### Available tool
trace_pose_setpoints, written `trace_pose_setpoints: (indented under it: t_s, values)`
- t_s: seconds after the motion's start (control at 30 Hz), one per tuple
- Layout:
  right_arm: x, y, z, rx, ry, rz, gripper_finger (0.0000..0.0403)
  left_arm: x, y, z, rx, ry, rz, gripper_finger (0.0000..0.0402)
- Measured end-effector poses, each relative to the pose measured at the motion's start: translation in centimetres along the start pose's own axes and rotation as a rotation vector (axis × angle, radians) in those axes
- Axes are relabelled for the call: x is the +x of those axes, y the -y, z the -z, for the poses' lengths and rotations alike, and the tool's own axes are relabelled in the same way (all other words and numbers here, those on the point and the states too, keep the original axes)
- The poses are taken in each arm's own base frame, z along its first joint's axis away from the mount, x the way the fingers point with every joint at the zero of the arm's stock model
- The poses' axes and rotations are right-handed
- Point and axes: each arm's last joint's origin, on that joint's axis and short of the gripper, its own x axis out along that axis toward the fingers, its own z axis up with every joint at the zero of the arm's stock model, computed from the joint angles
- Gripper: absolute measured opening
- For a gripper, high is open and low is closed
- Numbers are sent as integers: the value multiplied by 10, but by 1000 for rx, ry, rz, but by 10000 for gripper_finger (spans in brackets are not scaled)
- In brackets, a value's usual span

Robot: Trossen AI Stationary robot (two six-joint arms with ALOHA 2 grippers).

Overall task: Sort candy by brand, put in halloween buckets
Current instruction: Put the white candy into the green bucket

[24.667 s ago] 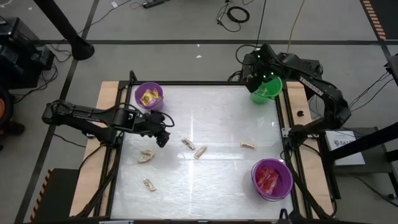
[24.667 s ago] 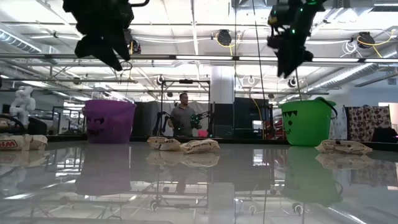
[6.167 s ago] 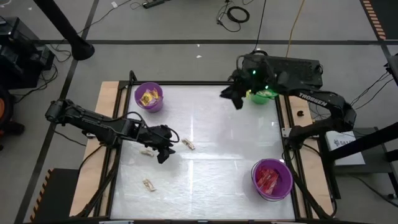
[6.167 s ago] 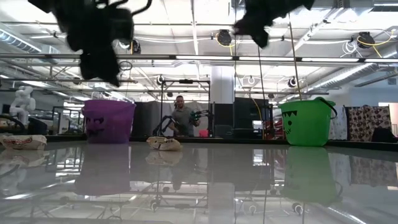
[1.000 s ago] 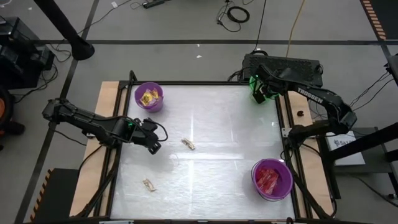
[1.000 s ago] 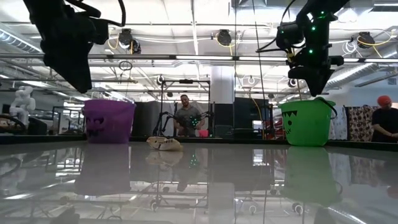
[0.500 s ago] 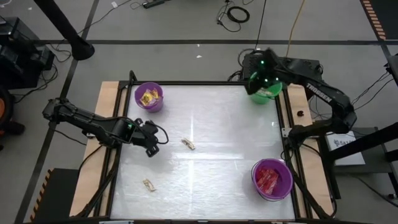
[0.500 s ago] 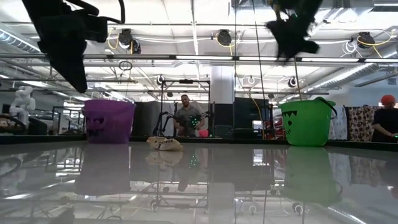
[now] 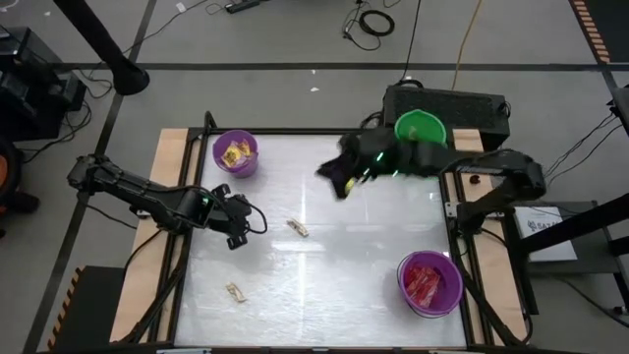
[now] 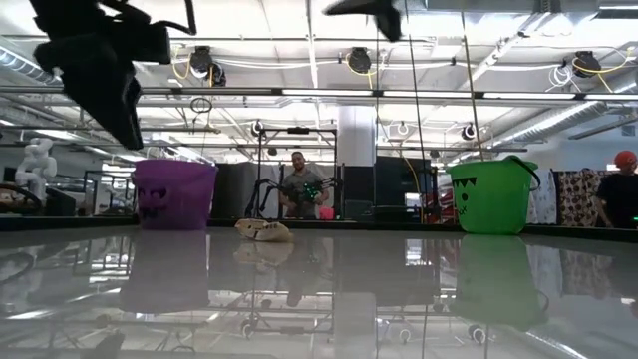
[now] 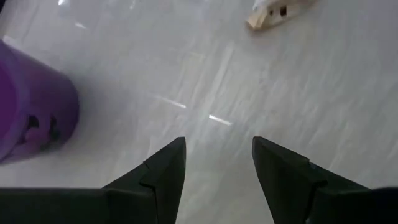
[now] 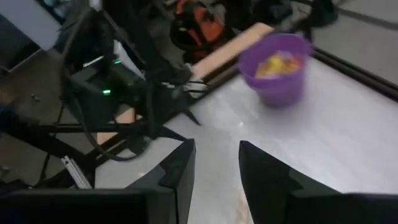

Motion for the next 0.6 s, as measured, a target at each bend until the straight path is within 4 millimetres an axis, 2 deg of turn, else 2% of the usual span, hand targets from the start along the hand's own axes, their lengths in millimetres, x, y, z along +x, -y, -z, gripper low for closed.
trace_pose_setpoints:
  t_s: [0.1, 0.23, 0.43, 0.6]
  values:
    - [36, -25, 22, -49, 14, -60, 116, 5, 2, 6, 62, -7, 1, 191]
    - [83, -48, 62, -106, -27, -133, 116, 17, 4, 19, 100, -32, -8, 191]
    - [146, -58, 128, -208, -89, -175, 116, 22, 8, 31, 143, -40, 1, 191]
    - [191, -65, 174, -358, 19, -344, 116, 21, 13, 39, 196, -48, 12, 191]
